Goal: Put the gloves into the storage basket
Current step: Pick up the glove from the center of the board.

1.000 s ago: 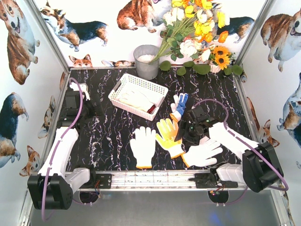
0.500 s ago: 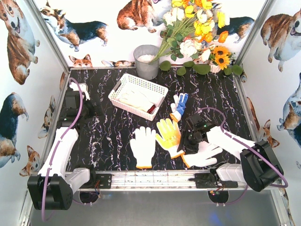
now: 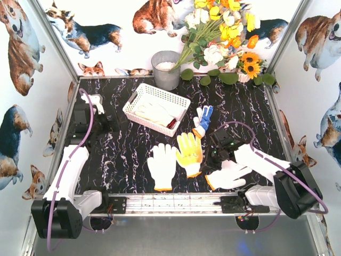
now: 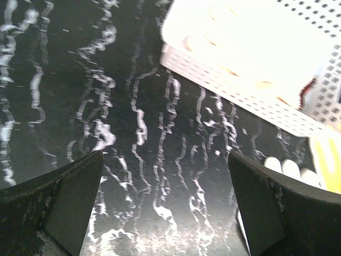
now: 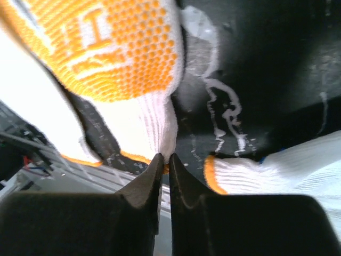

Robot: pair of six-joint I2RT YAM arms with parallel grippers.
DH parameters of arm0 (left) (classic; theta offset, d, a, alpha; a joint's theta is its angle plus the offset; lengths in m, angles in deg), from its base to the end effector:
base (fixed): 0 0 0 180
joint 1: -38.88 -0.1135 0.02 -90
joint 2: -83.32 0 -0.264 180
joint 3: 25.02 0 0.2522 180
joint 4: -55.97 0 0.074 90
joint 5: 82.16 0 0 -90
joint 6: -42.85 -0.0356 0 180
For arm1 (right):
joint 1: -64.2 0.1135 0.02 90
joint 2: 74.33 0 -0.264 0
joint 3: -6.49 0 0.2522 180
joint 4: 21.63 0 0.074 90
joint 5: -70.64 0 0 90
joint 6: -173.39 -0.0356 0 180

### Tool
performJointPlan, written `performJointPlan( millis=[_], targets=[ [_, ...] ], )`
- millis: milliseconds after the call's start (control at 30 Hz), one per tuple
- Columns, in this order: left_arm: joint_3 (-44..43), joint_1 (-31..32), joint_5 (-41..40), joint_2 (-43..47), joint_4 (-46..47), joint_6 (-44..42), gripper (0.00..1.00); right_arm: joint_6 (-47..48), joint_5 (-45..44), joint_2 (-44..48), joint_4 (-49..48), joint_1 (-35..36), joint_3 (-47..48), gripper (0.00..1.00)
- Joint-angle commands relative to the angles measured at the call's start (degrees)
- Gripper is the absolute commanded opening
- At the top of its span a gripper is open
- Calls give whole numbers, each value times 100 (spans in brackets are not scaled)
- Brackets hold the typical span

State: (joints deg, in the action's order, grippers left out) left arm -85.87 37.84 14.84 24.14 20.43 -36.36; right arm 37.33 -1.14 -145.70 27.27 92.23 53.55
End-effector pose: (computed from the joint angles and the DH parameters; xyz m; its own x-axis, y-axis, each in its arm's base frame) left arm 0.2277 -0.0002 0.2866 -0.5629 -0.1961 -0.8029 -0.0226 0.9747 -0.2222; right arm 0.1683 0.1022 0.1566 -0.9652 0.2610 0.0151 0.2434 0.8763 0.4157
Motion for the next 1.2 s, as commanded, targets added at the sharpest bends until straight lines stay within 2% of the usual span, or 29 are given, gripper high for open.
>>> performJointPlan(
  millis=[0, 100, 267, 500, 667, 900, 1100, 1167],
  targets=[
    [304, 135, 1116, 267, 250, 475, 94, -473, 383, 553, -612, 45, 181, 2],
    [732, 379, 1504, 556, 390, 929, 94, -825, 434, 1008, -851, 40, 230, 0],
    [1026, 1269, 1435, 1080, 631, 1407, 94, -1334, 280, 1511, -1202, 46, 422, 0],
    [987, 2929, 527, 1123, 1149, 1212, 93, -2312, -13, 1704, -2468, 45, 396, 0],
    [643, 3875, -226, 741, 1309, 571, 93, -2501, -278, 1535, -2784, 45, 641, 0],
    [-66, 4953, -833, -239, 1450, -144, 91, -2458, -493, 1411, -2839, 45, 1048, 0],
    [-330, 5184, -957, -772, 1907, -322, 91, -2556, -442, 1425, -2907, 45, 1168, 0],
    [-401, 5192, -1024, -952, 2007, -354, 86, -2582, -450, 1461, -2900, 45, 1170, 0]
  ],
)
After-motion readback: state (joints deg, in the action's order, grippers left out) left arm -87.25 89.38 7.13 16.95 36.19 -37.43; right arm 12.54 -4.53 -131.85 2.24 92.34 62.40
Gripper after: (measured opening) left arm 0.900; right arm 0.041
